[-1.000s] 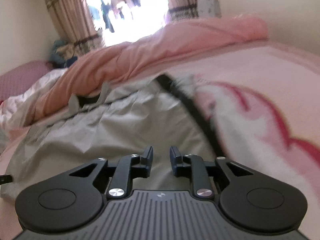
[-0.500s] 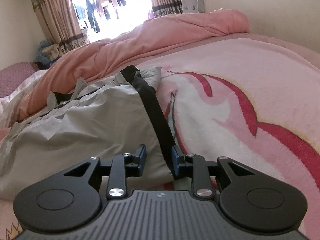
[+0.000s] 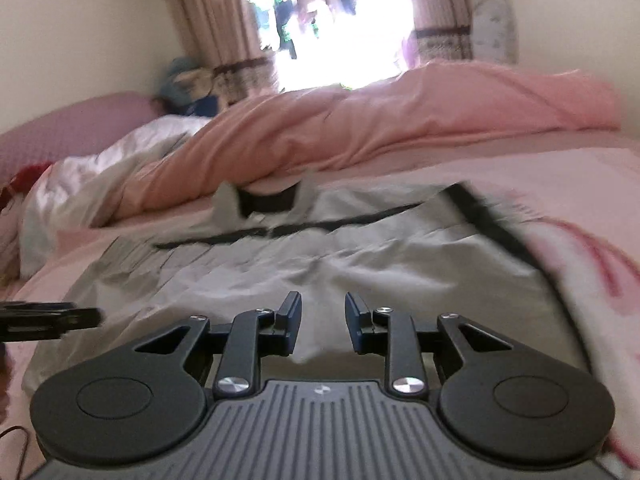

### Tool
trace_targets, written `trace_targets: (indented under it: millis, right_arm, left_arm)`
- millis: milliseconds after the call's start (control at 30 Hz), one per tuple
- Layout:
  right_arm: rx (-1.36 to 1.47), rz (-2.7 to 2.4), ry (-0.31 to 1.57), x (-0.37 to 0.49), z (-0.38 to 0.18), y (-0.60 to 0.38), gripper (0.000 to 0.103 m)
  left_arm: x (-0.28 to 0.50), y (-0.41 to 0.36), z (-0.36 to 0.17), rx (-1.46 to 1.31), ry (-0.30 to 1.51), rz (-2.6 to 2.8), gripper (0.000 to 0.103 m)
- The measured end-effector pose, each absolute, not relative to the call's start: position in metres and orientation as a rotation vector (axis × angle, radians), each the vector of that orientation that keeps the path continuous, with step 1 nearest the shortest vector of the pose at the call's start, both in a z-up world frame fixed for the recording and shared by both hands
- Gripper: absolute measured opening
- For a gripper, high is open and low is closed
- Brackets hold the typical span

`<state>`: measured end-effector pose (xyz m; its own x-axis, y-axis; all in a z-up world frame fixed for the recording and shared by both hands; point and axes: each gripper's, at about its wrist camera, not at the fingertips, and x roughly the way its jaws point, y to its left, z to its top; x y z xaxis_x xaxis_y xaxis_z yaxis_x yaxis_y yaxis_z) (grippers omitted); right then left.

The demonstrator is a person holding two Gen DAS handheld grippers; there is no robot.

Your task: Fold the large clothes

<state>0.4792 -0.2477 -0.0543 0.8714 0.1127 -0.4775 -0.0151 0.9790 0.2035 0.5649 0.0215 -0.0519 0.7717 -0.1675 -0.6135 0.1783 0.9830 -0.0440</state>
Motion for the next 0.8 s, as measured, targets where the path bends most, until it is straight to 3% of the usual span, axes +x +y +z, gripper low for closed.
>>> trace_targets:
  millis: [100,167,533,800]
  right_arm:
    - [0.169,0.035,0.529,0.489,-0.068,-0.246,0.031]
    - [0.154,0.002,0.519,0.489,-0.074,-0.252,0.022]
    - [0.184,-0.137,0.495,0.489,-0.071,-0.317,0.021]
    - [0.12,-0.153,0.488,0.491,-0.086,-0.309,0.021]
  left_arm:
    - [0.577,0.019,-0.068,0.038,0.693,-0.169,0.064]
    - [0.58,0.024,-0.076,0.028,0.701,-0.169,0.067]
    - [0.599,0.074,-0.069,0.067,0.679,-0.037,0.065]
    - [0.604,0.1,-0.085,-0.066,0.695,-0.072,0.071]
